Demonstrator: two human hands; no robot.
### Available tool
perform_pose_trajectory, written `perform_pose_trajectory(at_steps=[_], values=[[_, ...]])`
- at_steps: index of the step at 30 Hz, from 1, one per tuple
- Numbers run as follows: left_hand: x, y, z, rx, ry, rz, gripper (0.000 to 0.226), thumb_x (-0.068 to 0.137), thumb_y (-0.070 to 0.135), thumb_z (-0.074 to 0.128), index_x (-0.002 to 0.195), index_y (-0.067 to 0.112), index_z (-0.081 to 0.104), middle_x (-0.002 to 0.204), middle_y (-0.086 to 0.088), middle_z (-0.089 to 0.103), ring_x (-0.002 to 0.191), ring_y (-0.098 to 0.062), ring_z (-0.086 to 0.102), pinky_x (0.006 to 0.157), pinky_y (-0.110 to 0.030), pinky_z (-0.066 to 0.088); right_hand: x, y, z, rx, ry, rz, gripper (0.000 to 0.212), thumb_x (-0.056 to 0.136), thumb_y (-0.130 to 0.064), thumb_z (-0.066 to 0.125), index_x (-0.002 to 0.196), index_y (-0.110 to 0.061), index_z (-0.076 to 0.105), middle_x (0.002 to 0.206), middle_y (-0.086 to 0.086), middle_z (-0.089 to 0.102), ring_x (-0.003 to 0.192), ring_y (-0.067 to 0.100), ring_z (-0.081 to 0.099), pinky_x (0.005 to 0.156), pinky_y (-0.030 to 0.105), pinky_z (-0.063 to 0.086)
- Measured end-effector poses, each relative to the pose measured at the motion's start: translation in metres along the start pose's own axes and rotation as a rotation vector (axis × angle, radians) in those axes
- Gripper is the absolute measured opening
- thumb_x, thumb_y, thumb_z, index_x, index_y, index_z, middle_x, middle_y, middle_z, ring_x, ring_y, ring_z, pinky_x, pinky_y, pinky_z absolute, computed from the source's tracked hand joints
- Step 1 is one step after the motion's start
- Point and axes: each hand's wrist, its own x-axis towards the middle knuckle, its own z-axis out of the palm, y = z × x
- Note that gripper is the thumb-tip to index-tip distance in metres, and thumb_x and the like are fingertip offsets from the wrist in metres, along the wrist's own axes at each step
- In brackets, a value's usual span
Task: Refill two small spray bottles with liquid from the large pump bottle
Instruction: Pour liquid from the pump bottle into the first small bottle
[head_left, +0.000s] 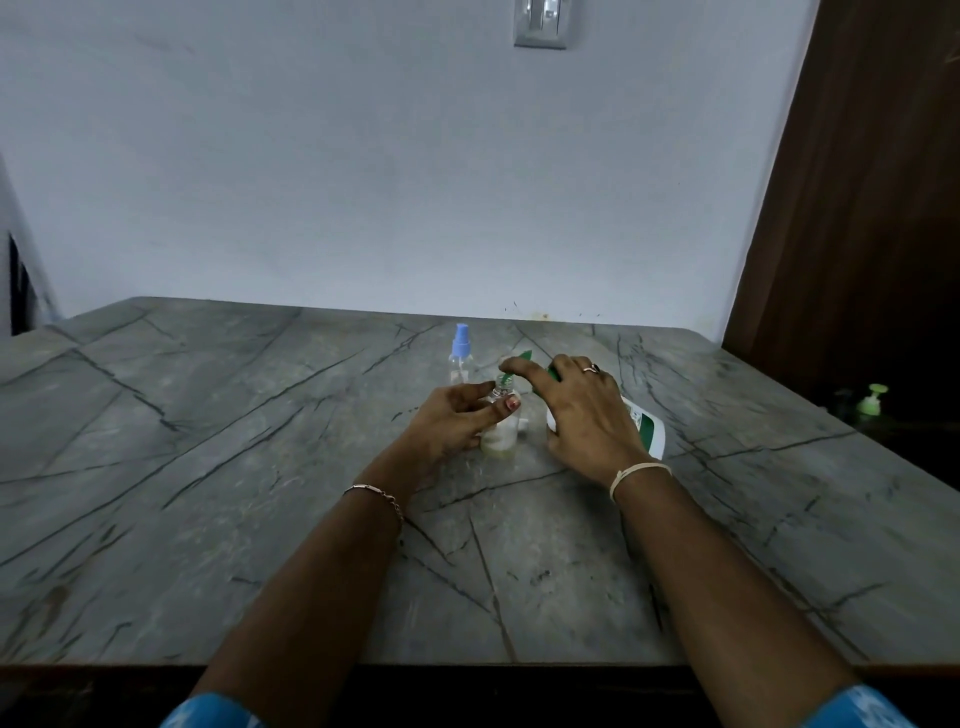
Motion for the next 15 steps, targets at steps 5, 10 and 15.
perform_pose_trajectory(at_steps=[5,10,15], values=[[0.0003,-0.0001,0.0,-0.007,-0.01,0.002,0.046,0.08,0.027,0.073,0.121,0.009,0.062,0.099,-0.008,0.071,0.092,-0.02,0.068,0.088,-0.04,0.055,0.005,-0.0029,0.0036,0.016,0.022,0.023,0.072,0.075,-0.017,0.07,0.136,-0.036,0.036,0.114,0.006,0.052,0.111,0.027,0.048,0.094,0.042,0.04],[0.0001,0.0008,0.0008,-0.012,-0.013,0.003,0.038,0.084,0.02,0.069,0.12,0.008,0.061,0.074,0.008,0.069,0.066,-0.001,0.065,0.059,-0.017,0.051,0.0013,0.0023,0.0042,-0.005,0.027,-0.008,0.077,0.077,-0.017,0.068,0.142,-0.037,0.031,0.107,0.008,0.053,0.105,0.028,0.05,0.089,0.043,0.042],[-0.0008,0.0016,-0.0004,0.013,-0.012,0.002,0.053,0.082,0.026,0.071,0.129,0.008,0.055,0.102,-0.003,0.071,0.088,-0.01,0.069,0.076,-0.026,0.057,0.0011,0.0023,0.003,0.0,0.015,-0.003,0.079,0.076,-0.013,0.068,0.141,-0.037,0.031,0.107,0.008,0.053,0.106,0.028,0.05,0.089,0.043,0.042]])
